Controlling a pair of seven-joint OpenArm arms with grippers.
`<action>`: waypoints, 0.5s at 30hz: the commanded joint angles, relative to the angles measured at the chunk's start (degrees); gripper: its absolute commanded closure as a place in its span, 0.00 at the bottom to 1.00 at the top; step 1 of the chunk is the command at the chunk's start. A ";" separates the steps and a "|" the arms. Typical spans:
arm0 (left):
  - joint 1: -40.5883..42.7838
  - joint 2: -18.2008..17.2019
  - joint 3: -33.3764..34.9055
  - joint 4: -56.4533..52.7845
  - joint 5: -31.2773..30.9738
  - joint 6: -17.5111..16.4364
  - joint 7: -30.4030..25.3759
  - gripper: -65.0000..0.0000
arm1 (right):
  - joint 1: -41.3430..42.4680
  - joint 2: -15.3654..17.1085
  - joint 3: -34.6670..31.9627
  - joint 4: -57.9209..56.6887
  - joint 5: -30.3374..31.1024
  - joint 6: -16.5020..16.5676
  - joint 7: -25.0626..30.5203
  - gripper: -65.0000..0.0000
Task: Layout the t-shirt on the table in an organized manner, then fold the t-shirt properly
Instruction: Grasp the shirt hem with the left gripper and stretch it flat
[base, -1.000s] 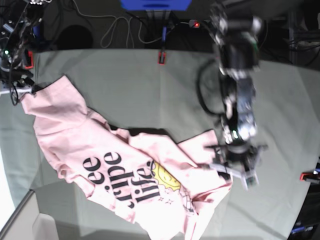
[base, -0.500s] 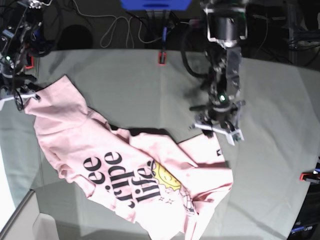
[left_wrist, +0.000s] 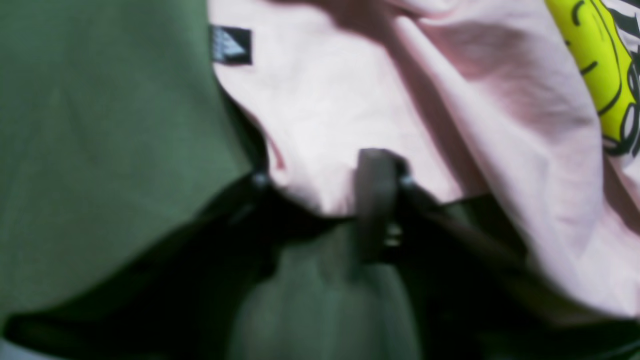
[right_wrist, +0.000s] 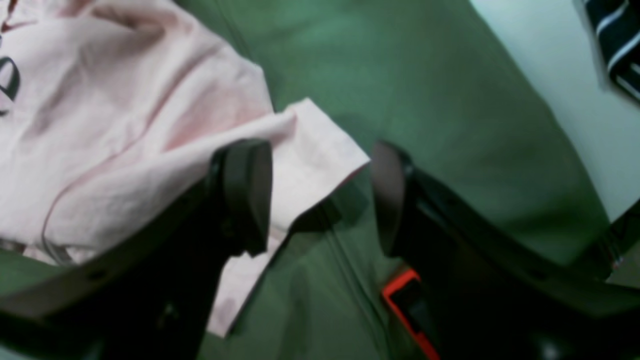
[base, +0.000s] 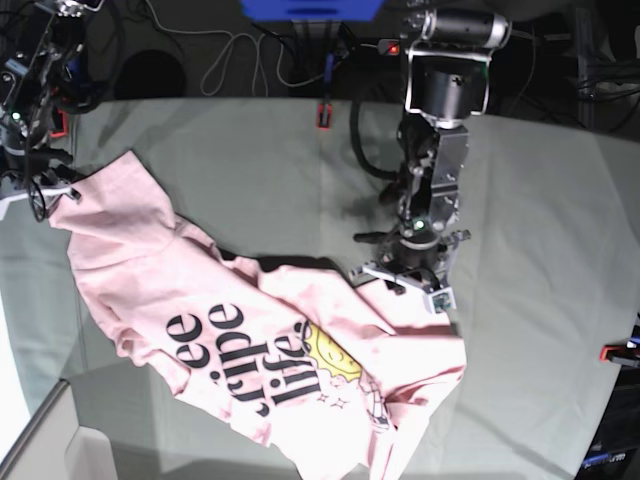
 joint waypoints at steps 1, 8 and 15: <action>0.39 0.49 0.07 0.30 -1.08 -0.40 2.85 0.82 | 0.24 0.90 0.37 1.00 0.04 0.17 1.44 0.50; 5.67 -0.57 -0.02 14.72 -1.08 -0.31 3.29 1.00 | -0.11 0.90 0.19 1.00 0.04 0.17 1.44 0.50; 14.37 -6.37 -0.20 33.09 -1.17 -0.05 3.37 1.00 | -0.02 0.90 -2.01 -1.64 -0.05 0.17 1.35 0.50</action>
